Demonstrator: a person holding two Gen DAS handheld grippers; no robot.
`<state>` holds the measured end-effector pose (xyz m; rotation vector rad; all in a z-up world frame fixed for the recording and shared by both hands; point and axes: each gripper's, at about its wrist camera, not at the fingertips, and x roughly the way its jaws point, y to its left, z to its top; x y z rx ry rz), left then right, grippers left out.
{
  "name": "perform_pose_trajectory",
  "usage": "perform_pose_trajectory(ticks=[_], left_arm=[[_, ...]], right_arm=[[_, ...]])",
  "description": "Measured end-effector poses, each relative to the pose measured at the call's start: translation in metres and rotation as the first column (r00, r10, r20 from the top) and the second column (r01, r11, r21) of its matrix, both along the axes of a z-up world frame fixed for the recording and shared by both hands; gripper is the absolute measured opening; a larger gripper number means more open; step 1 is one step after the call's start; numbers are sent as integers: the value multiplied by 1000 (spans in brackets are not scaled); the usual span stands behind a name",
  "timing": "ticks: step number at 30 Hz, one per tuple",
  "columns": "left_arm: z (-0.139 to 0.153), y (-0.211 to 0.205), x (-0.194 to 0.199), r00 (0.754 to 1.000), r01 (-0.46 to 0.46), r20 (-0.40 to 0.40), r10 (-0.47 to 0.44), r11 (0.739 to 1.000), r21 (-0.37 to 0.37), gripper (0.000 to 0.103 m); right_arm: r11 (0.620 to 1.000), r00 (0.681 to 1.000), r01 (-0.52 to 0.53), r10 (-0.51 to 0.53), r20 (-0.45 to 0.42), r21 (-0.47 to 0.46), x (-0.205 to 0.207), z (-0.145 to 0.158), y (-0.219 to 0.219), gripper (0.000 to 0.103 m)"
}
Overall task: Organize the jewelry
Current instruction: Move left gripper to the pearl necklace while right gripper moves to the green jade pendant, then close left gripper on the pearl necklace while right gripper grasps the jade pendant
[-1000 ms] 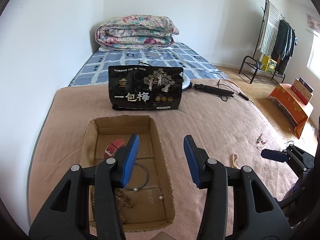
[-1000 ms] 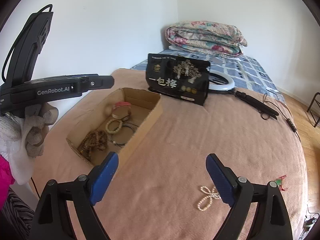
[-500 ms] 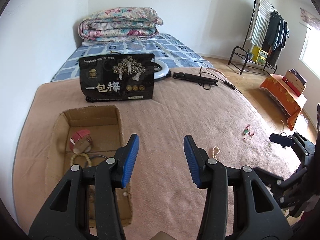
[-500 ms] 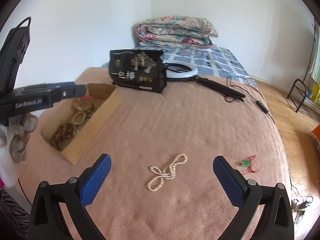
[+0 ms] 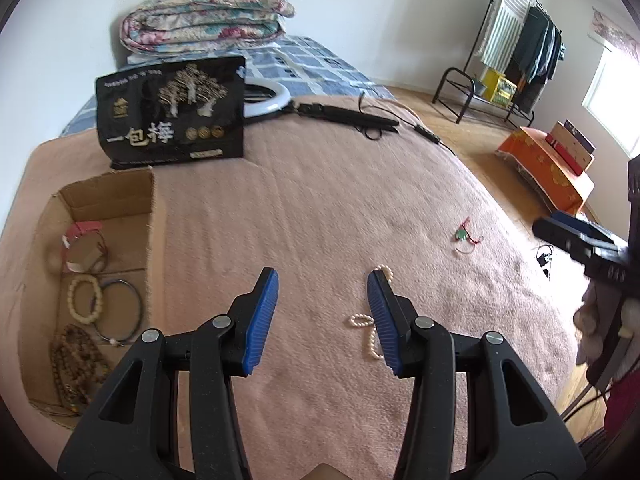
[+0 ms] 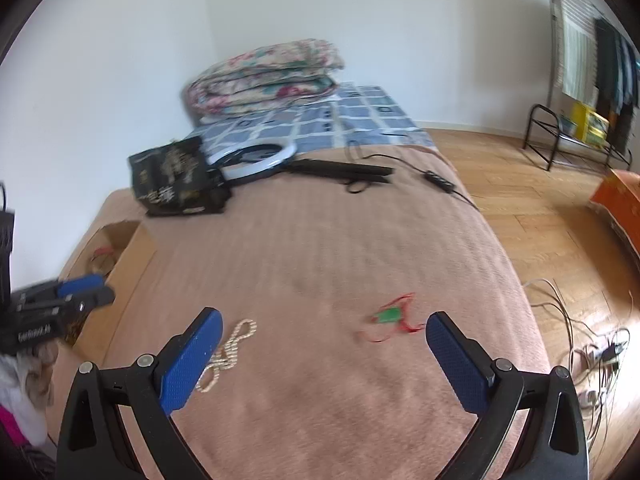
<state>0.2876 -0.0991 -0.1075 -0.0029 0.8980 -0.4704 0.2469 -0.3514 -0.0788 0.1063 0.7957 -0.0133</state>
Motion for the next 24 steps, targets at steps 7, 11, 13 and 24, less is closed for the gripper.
perform_pose_trajectory(ticks=[7,11,13,24], left_arm=[[-24,-26,0,997,53,-53,-52,998,17,47],[-37,-37,0,994,79,-79,-77,997,25,47],[-44,-41,1,991,91,-98,-88,996,25,47],[-74,-61,9,981,134,-146,-128,990,38,47]], right_arm=[[990,992,128,-127,-28,61,8,-14,-59,103],[988,988,144,-141,-57,62,16,-25,-71,102],[988,988,137,-131,-79,77,23,-33,-74,99],[1000,989,20,-22,-143,-17,58,-84,-57,83]])
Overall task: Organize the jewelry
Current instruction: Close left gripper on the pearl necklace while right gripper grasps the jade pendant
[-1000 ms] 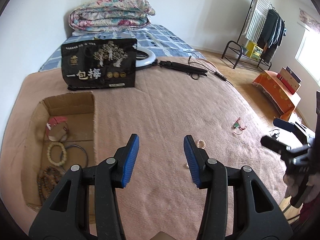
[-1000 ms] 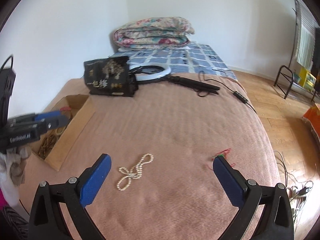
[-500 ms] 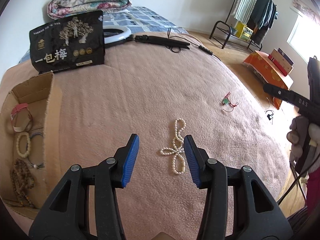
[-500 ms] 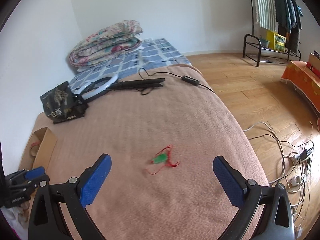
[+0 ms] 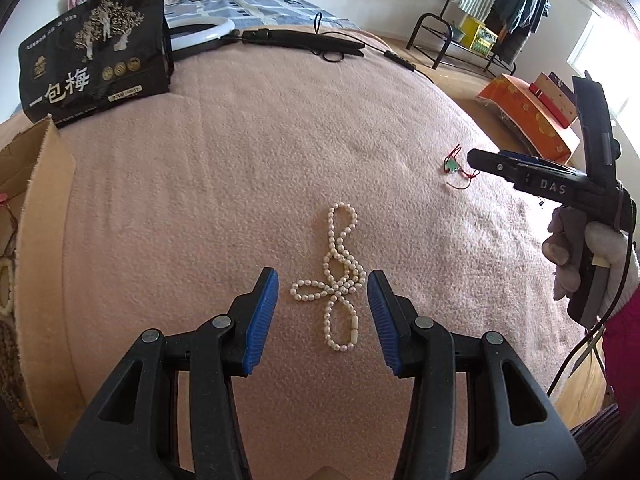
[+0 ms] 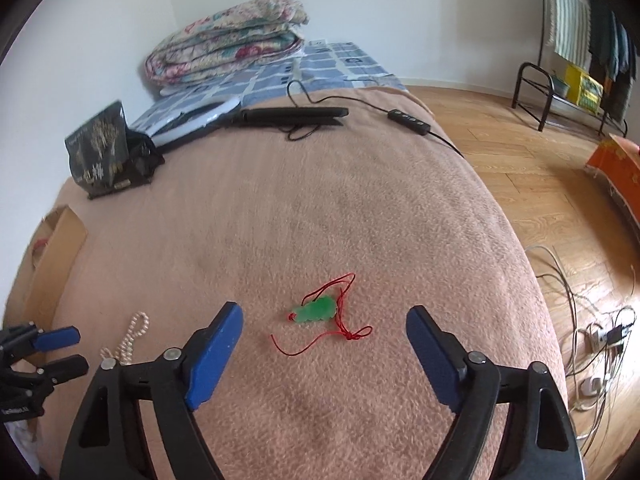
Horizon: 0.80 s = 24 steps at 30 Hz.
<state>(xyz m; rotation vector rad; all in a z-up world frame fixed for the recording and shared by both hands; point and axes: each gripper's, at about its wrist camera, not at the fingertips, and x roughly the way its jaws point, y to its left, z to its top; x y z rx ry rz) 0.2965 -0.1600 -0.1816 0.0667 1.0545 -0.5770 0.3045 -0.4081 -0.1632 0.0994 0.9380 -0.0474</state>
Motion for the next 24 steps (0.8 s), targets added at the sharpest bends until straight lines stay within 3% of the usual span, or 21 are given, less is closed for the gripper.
perform_pose_trajectory(ticks=[5,13,18,21,24], left_arm=[[-9,-10,4,1000,20,-18,-20,1000,-2,47],[-23,-28,1,998,65,-6,-65,996,55,47],[-27,-31,2,997,69,9,-70,995,73,47],[-28,-34,1,996,81,27,-84,992,94,47],[-28,-33,1,996,78,37,-83,992,103,38]], right_arm=[[996,998,-55,54,-16,-67,5,-18,7,78],[994,997,-76,76,-4,-79,11,-26,4,78],[992,996,-89,87,-26,-90,17,-34,3,66],[988,994,-109,105,-34,-108,18,-37,7,64],[985,992,-125,122,-35,-116,20,-38,11,59]])
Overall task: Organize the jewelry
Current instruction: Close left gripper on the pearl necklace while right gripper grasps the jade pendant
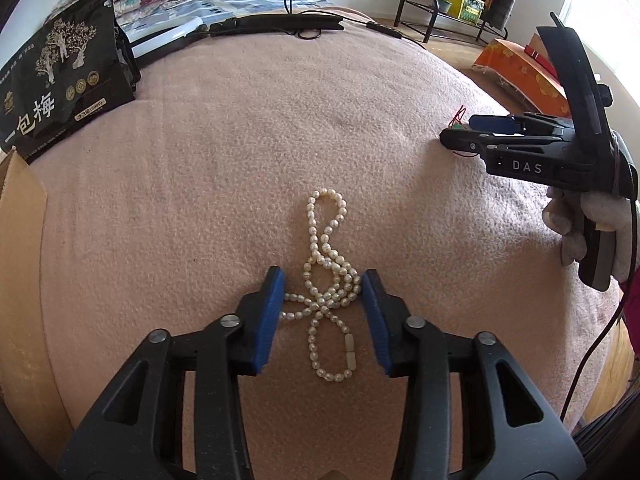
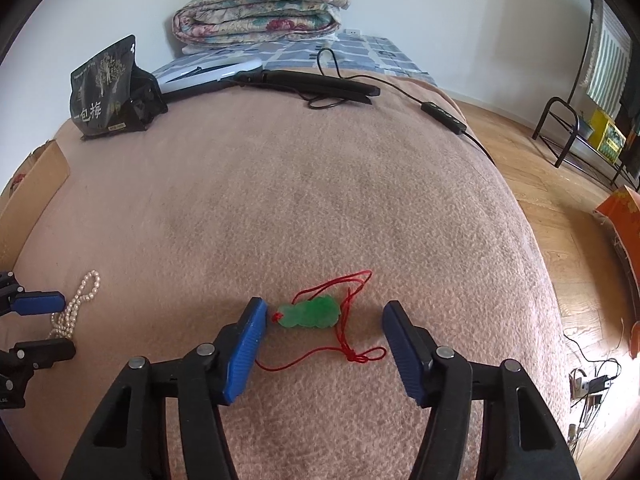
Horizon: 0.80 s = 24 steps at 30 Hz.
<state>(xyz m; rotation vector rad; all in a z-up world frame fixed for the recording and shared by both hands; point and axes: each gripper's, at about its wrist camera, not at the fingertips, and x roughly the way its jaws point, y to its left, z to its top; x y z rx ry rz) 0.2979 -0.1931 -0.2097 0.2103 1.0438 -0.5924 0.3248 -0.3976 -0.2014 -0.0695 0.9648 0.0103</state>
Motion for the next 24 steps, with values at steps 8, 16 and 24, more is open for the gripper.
perform_pose_trajectory(ticks=[8,16,24], left_arm=[[-2,5,6,1000,-20,12,20,1000,8,11],[5,12,7,999,-35,-12,35,999,-29,1],[34,19,-1,999,-34,26,37,995,-91,1]], right_arm=[[999,999,-42,42,-13,5,2,-1,8,34],[999,999,-36,36,-18,11,-3,3,9,33],[999,1000,-29,29,4,17,-17,22,10,33]])
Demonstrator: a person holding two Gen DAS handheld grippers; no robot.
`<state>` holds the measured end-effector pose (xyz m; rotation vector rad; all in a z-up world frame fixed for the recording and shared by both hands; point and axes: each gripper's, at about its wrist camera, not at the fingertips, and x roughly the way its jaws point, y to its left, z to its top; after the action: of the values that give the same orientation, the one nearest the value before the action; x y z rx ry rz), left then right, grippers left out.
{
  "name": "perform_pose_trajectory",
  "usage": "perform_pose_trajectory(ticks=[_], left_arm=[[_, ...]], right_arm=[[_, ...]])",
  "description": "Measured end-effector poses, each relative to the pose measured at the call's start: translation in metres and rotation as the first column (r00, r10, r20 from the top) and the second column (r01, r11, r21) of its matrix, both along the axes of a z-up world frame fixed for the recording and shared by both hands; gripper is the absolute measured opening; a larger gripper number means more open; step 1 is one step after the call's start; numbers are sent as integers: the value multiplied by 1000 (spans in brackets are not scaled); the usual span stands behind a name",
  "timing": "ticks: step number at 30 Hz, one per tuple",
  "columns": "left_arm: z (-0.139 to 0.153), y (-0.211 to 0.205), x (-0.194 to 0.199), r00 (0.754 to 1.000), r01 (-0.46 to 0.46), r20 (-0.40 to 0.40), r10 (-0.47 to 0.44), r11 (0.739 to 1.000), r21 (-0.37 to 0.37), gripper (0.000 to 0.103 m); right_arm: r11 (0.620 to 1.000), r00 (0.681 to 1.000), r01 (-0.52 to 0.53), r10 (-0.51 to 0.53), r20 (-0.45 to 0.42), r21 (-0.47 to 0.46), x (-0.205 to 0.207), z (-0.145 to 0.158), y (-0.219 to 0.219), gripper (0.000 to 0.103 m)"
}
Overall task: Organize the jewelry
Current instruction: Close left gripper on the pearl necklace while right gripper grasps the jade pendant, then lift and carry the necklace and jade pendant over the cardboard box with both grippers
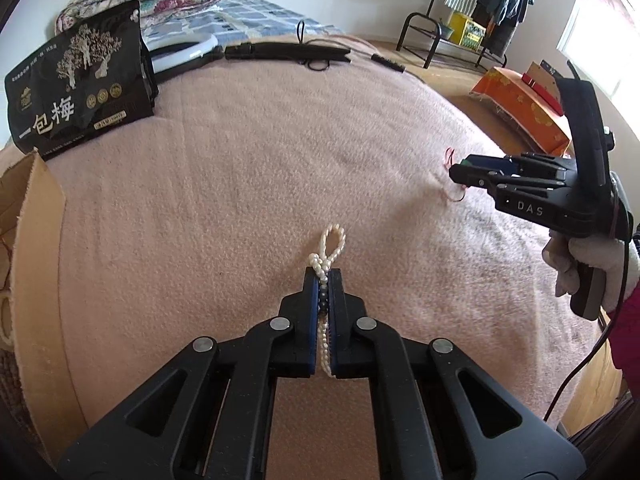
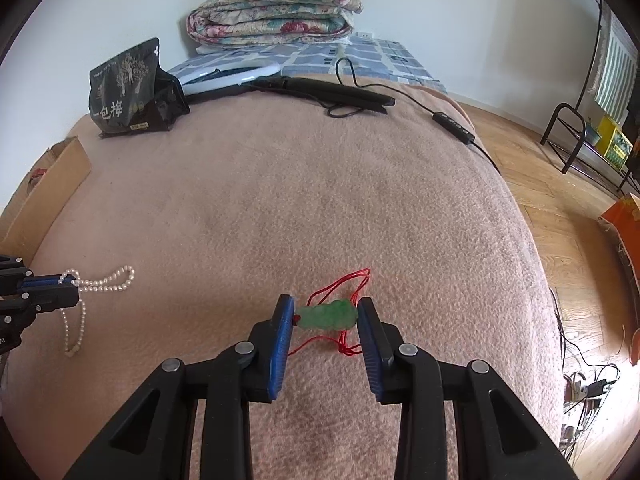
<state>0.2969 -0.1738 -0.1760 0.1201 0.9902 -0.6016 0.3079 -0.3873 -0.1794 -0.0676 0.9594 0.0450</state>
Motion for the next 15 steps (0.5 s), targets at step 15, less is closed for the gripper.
perform_pose_trajectory(ticks=[15], left_arm=[[69,32,-16,995,-29,87,42,990,-142,1]], right_arm=[[997,992,48,-53,112,52,-32,66,3,33]])
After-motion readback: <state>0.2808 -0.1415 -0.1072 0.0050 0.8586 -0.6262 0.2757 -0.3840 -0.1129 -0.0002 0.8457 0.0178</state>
